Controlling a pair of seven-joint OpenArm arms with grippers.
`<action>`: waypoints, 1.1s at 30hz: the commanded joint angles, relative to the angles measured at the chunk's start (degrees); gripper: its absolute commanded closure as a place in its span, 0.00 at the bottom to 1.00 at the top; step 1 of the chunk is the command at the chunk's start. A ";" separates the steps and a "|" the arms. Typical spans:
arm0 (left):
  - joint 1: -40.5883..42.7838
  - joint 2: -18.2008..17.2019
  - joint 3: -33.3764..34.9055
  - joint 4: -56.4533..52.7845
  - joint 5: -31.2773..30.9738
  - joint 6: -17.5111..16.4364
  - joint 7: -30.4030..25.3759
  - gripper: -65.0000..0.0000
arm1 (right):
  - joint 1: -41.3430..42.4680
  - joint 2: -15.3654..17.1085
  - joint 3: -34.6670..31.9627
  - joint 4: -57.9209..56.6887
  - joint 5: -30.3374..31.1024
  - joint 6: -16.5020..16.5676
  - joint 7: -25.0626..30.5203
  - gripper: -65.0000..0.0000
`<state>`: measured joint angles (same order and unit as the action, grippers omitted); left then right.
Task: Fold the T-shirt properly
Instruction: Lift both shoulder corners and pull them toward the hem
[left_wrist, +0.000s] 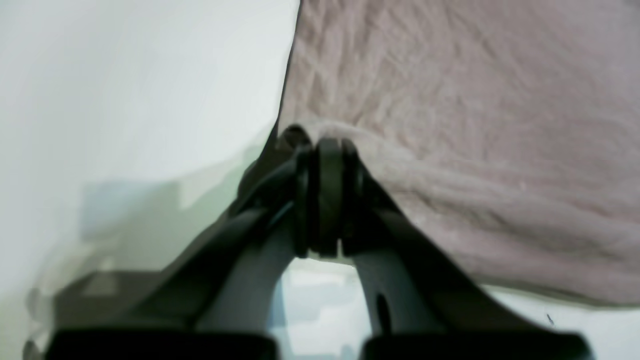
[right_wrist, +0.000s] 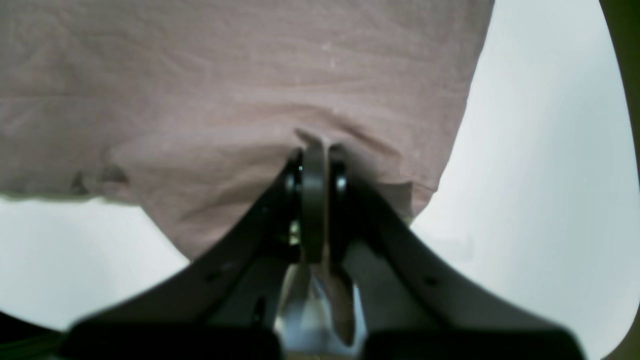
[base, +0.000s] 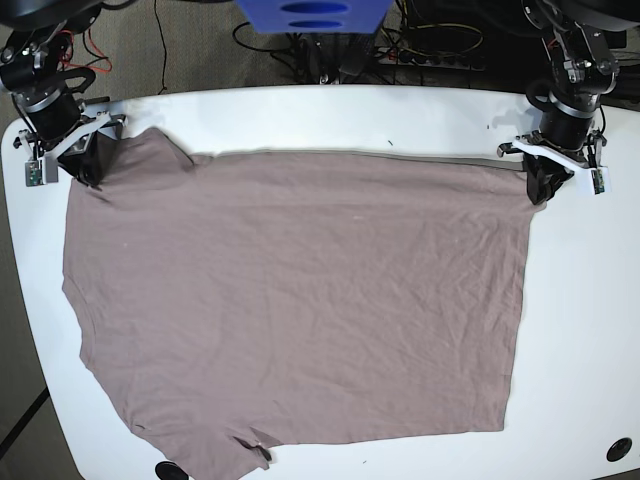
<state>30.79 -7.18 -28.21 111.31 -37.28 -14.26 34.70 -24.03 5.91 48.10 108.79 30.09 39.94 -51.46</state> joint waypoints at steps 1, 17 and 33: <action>-0.59 -0.75 -0.47 0.96 -0.03 1.11 -0.93 1.00 | 1.51 1.09 0.18 0.75 0.29 0.06 0.38 1.00; -12.17 -0.34 -2.52 -1.69 0.87 1.11 3.69 0.99 | 10.82 1.08 -0.38 0.32 0.23 0.06 -4.33 1.00; -17.15 -0.52 -2.93 -3.19 1.88 0.97 4.90 1.00 | 17.71 1.74 -1.39 -2.49 -0.71 0.06 -5.62 1.00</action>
<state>14.06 -6.98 -31.20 106.39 -35.27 -13.26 40.60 -7.31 6.81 46.48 106.04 28.58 39.97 -58.43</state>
